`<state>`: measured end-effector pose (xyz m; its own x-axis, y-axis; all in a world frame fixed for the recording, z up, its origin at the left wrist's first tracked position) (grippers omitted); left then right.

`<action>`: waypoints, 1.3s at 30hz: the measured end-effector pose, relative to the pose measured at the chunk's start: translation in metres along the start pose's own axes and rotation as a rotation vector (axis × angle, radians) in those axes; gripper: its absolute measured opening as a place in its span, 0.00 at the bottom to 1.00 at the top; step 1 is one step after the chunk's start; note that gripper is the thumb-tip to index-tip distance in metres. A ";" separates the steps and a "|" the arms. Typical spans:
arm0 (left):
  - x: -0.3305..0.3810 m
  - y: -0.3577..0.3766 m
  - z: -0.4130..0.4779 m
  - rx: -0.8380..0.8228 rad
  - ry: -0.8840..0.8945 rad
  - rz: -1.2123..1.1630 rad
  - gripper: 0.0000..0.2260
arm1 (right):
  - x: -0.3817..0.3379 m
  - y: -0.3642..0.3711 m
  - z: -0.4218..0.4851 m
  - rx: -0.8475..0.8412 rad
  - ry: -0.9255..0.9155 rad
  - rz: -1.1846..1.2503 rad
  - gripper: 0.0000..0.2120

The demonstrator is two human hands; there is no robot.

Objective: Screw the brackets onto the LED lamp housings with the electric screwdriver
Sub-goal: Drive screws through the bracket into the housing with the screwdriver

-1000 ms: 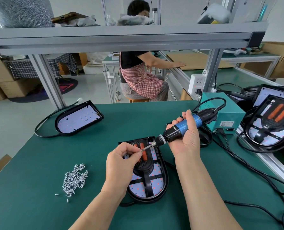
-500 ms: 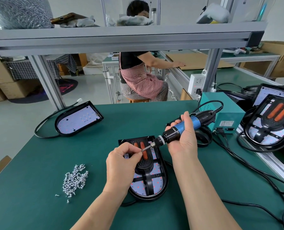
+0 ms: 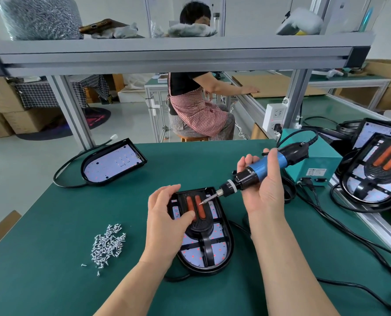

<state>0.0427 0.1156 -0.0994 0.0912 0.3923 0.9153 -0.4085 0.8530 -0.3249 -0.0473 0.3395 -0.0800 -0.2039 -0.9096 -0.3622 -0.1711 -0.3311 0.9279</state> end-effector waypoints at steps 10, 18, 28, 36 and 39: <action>-0.031 0.009 0.006 -0.127 -0.342 -0.040 0.49 | -0.030 -0.002 0.000 0.030 -0.231 -0.178 0.14; -0.023 0.024 0.004 -0.247 -0.313 0.064 0.43 | -0.049 0.042 -0.009 -0.040 -0.501 -0.439 0.09; -0.023 0.033 0.011 -0.362 -0.386 -0.102 0.25 | -0.027 0.062 0.015 -0.152 -0.585 -0.691 0.12; -0.029 0.037 0.014 -0.360 -0.393 -0.205 0.24 | -0.018 0.050 0.020 -0.145 -0.568 -0.738 0.12; -0.029 0.038 0.013 -0.357 -0.391 -0.218 0.23 | -0.017 0.049 0.022 -0.142 -0.568 -0.734 0.15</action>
<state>0.0125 0.1318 -0.1345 -0.2317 0.0956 0.9681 -0.0798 0.9899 -0.1169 -0.0733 0.3445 -0.0297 -0.5376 -0.2147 -0.8154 -0.3320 -0.8350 0.4387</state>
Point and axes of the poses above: each hand's wrist, its own z-axis towards the middle knuckle, its own y-axis out of the palm, x = y × z, the point moved 8 cm from there along z, towards the middle knuckle, and after that the axes turned 2 degrees about z, right-handed, at the moved point
